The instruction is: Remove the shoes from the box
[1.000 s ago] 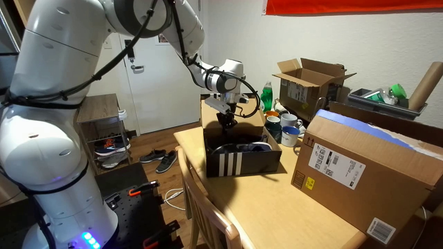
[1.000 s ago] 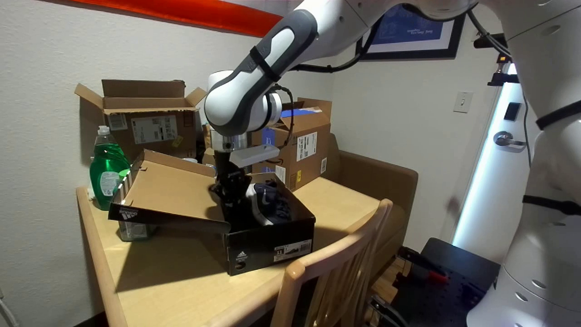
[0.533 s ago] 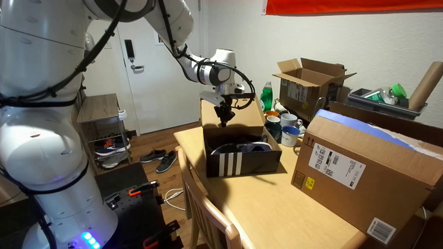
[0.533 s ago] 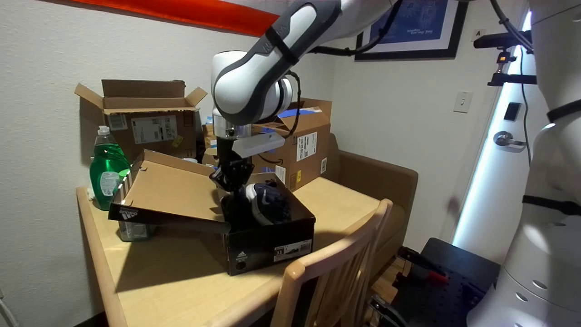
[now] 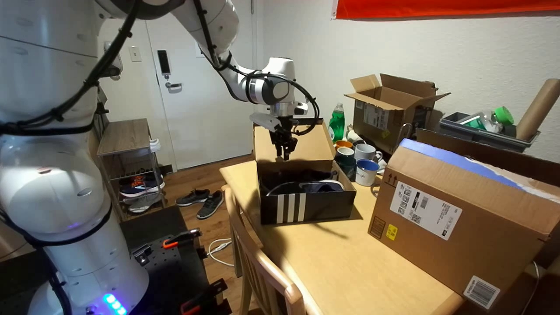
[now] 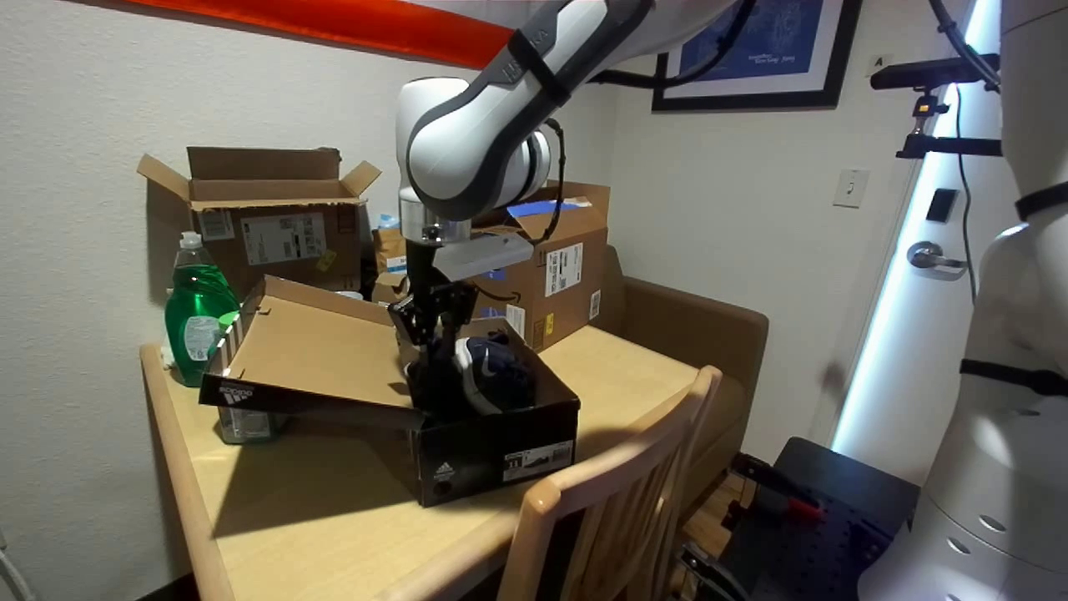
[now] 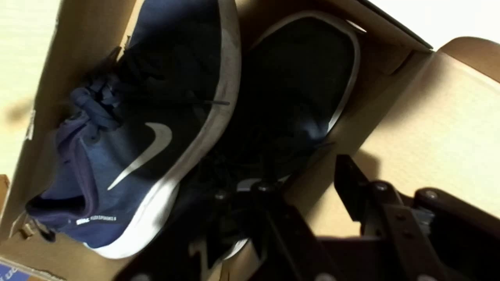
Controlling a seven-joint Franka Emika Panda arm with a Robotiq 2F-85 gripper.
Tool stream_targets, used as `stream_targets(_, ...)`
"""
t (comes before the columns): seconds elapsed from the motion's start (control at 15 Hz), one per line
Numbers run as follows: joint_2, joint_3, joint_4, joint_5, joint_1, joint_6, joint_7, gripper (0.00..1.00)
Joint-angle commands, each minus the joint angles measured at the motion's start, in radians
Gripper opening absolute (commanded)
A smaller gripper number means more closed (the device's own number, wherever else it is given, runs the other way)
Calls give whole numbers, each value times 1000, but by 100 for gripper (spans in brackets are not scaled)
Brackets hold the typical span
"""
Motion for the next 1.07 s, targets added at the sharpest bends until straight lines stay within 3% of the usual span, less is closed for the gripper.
stream_targets(0.0,2,4,5,-2,-8,-5,1,52)
stream_targets(0.07,4,3,8,-2,-9,-5,1,84)
stream_targets(0.2,-8,10,-12,41,-34,16,-35,88)
stream_targets(0.33,0,16,-11,93,-60,26,-77,99)
stream_targets(0.6,35,18,7,152,-92,37,-155,100)
stream_targets(1.0,59,18,28,134,-85,23,-158,100)
